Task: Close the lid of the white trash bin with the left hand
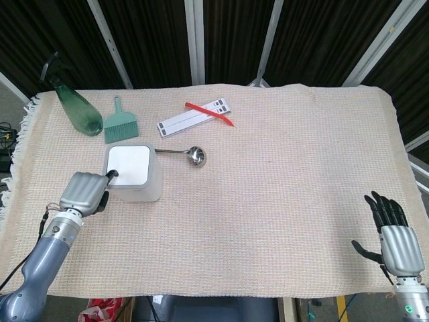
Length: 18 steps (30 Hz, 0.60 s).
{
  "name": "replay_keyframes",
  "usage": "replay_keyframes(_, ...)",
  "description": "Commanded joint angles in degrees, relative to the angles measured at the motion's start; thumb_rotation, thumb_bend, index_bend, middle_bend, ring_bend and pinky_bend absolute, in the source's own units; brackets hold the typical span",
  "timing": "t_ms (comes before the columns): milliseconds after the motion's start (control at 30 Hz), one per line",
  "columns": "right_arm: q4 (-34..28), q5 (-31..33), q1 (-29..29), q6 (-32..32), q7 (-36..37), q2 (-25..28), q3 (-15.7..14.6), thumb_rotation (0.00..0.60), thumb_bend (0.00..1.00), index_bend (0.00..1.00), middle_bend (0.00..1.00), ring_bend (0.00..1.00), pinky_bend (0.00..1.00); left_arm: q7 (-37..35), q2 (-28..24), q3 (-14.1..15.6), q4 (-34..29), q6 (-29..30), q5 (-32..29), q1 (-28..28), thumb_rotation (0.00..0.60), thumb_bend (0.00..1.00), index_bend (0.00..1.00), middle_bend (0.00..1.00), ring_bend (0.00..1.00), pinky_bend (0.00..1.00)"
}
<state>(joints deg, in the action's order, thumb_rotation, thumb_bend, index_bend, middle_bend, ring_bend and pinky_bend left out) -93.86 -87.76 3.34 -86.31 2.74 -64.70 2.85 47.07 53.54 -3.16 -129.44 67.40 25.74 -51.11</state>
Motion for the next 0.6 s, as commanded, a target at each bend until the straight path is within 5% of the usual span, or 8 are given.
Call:
replay_keyframes(33, 0.0, 0.0, 0.0, 0.0, 0.0, 0.0, 0.0, 0.600, 0.21, 0.00, 0.00, 0.00, 0.06, -1.5, -0.2, -0.7, -0.4, 0.8, 1.5, 0.3, 0.600, 0.63, 0.21, 1.00, 0.94, 1.00)
replay_keyframes(300, 0.1, -0.3, 0.0, 0.0, 0.0, 0.0, -0.1, 0.600, 0.21, 0.00, 0.00, 0.00, 0.06, -7.3, -4.7, -3.2, -4.4, 2.8, 8.9, 2.7, 0.600, 0.52, 0.16, 0.94, 0.86, 0.95)
replay_keyframes(367, 0.1, -0.4, 0.0, 0.0, 0.1, 0.1, -0.1, 0.600, 0.21, 0.00, 0.00, 0.00, 0.06, -8.6, -6.2, -2.8, -5.4, 3.7, 11.9, 4.3, 0.600, 0.44, 0.09, 0.80, 0.74, 0.88)
replay_keyframes(500, 0.7, -0.9, 0.1, -0.1, -0.1, 0.3, -0.2, 0.600, 0.21, 0.00, 0.00, 0.00, 0.05, -11.5, -8.0, 0.8, -5.6, 7.2, 23.2, 10.5, 0.600, 0.25, 0.00, 0.26, 0.30, 0.55)
replay_keyframes(600, 1.0, -1.2, 0.2, 0.1, -1.1, 0.6, -0.5, 0.600, 0.21, 0.00, 0.00, 0.00, 0.03, -15.2, -5.8, 5.5, -2.1, 13.6, 36.4, 18.6, 0.600, 0.17, 0.00, 0.06, 0.11, 0.41)
